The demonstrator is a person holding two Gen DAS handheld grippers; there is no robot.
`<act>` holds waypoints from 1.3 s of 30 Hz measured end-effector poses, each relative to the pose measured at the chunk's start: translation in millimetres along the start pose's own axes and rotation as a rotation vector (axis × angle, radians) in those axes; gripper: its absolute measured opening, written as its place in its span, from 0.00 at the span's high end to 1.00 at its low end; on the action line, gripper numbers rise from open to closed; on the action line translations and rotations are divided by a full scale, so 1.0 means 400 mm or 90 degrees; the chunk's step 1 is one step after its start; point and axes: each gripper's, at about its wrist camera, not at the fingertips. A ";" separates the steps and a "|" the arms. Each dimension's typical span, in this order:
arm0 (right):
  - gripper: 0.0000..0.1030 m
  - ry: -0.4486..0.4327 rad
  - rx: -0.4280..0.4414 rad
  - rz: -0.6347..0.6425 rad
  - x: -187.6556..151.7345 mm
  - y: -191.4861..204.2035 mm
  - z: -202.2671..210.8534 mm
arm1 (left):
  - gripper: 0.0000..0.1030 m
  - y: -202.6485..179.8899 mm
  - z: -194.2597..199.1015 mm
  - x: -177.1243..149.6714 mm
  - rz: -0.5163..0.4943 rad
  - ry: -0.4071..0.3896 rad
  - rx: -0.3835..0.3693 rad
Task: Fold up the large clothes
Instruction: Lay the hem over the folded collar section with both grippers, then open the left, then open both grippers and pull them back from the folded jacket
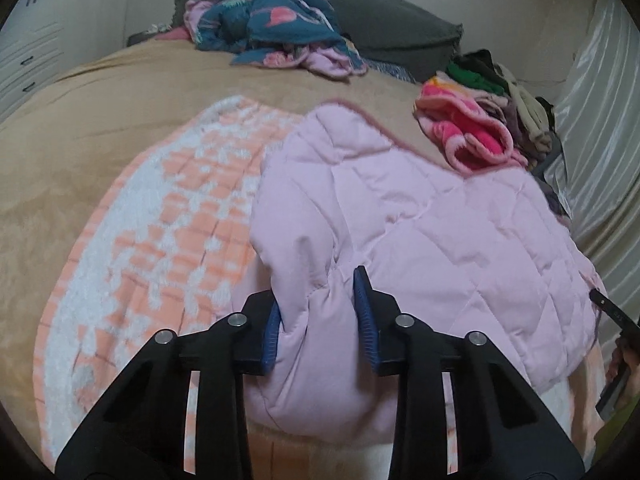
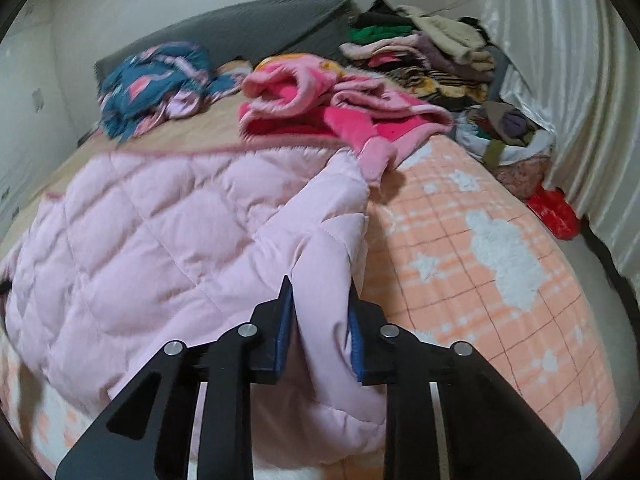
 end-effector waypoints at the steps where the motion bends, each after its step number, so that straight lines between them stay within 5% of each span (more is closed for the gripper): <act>1: 0.80 -0.005 -0.003 -0.010 0.011 0.000 -0.002 | 0.78 -0.005 0.000 0.007 -0.002 -0.009 0.006; 8: 0.80 -0.014 -0.031 -0.058 0.053 -0.016 -0.052 | 0.79 -0.044 -0.026 0.067 -0.017 -0.049 0.032; 16: 0.80 0.031 -0.063 -0.063 0.042 -0.010 -0.154 | 0.78 -0.058 -0.128 0.081 -0.054 -0.021 0.104; 30: 0.68 0.085 -0.074 -0.086 0.008 -0.026 -0.205 | 0.71 -0.037 -0.155 0.057 -0.039 0.006 0.109; 39: 0.33 0.092 -0.088 -0.104 -0.016 -0.063 -0.159 | 0.42 -0.033 -0.076 0.045 -0.014 -0.003 0.115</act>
Point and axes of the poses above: each gripper's, at about its wrist camera, not at the fingertips, and z roughly against the way its jaws point, y to its left, x to its top
